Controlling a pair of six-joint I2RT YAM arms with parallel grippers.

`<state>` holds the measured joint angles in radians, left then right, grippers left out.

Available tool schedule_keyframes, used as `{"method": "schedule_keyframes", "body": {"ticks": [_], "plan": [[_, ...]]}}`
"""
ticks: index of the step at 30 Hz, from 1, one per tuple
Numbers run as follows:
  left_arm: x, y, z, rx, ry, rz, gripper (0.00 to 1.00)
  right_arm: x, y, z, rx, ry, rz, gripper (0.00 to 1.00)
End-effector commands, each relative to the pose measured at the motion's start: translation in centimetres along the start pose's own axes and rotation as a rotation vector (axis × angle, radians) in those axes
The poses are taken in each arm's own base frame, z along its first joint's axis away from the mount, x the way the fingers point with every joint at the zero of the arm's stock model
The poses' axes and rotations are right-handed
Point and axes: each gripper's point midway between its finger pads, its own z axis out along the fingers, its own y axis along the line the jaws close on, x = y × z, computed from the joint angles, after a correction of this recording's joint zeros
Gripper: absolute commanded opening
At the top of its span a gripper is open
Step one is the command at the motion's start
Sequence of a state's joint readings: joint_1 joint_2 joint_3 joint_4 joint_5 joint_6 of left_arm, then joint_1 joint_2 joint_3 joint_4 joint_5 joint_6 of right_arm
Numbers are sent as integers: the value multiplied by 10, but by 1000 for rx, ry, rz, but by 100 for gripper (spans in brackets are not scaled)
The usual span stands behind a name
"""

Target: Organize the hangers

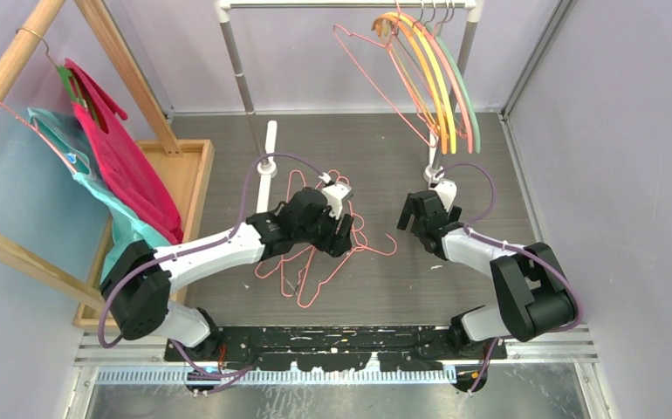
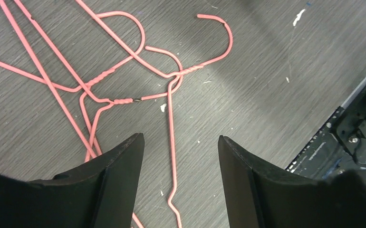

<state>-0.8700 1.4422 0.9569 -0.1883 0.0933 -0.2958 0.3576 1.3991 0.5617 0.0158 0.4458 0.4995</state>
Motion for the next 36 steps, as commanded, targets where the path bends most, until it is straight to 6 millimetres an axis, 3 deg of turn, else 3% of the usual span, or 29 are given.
{"method": "schedule_keyframes", "body": {"ticks": [1, 11, 18, 24, 26, 27, 31, 34, 36], "plan": [[12, 10, 14, -70, 6, 65, 60, -21, 12, 0, -34, -55, 33, 100], [59, 13, 68, -153, 117, 104, 58, -20, 10, -1, -32, -55, 33, 100], [81, 18, 83, -159, 166, 94, 57, -19, 9, 0, -27, -54, 30, 100], [99, 25, 83, -173, 204, 84, 36, -17, 9, 1, -24, -48, 29, 100], [103, 27, 82, -186, 217, 82, 5, -17, 10, 2, -25, -48, 29, 100], [104, 29, 82, -191, 220, 82, 1, -17, 10, 2, -27, -47, 30, 100], [100, 32, 77, -209, 214, 92, 0, -16, 10, 1, -27, -46, 30, 100], [80, 25, 61, -207, 181, 93, 0, -17, 9, 1, -25, -49, 30, 100], [52, 12, 42, -175, 127, 86, 0, -18, 9, 1, -24, -52, 31, 100]]}}
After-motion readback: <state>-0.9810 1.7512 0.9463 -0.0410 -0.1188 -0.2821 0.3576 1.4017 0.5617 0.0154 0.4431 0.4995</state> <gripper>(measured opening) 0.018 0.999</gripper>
